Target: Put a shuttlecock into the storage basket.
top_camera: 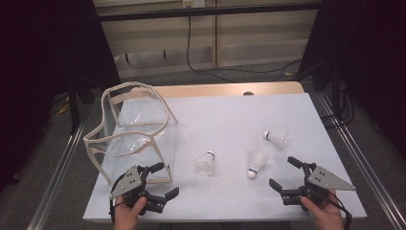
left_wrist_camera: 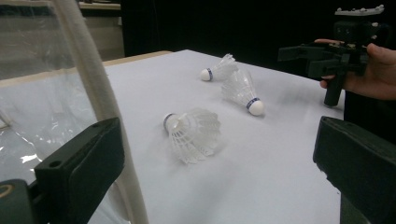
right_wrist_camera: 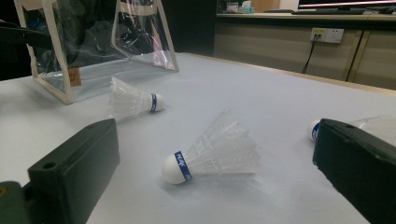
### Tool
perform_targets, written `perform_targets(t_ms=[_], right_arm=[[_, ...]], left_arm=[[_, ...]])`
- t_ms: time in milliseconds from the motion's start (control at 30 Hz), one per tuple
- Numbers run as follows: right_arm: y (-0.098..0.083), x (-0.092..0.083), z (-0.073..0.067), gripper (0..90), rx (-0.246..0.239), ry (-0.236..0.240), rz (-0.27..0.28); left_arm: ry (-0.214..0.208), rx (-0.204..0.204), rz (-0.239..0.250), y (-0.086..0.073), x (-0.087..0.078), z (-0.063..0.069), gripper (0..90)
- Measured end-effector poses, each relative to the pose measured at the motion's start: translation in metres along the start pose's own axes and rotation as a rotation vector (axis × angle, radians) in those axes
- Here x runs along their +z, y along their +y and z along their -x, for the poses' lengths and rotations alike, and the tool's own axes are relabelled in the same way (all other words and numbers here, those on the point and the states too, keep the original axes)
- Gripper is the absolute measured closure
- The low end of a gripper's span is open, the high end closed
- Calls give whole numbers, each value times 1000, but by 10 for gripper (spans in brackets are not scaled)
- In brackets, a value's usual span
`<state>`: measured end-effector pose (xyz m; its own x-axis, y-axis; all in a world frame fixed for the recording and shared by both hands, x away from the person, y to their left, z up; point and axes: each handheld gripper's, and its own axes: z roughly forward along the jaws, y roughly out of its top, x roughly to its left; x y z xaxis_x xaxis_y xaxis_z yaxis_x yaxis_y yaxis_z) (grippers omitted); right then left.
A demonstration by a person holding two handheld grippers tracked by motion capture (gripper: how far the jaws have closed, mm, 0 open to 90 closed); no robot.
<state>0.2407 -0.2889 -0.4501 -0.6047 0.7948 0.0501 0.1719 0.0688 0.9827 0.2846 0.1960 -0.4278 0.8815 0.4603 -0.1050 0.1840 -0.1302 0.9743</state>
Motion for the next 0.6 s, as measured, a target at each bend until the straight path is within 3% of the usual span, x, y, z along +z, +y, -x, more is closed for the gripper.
perform_targets(t_ms=[600], right_arm=[[0,0,0,3,-11,1,2]], left_arm=[[-18,1,-24,2,18,11,25]])
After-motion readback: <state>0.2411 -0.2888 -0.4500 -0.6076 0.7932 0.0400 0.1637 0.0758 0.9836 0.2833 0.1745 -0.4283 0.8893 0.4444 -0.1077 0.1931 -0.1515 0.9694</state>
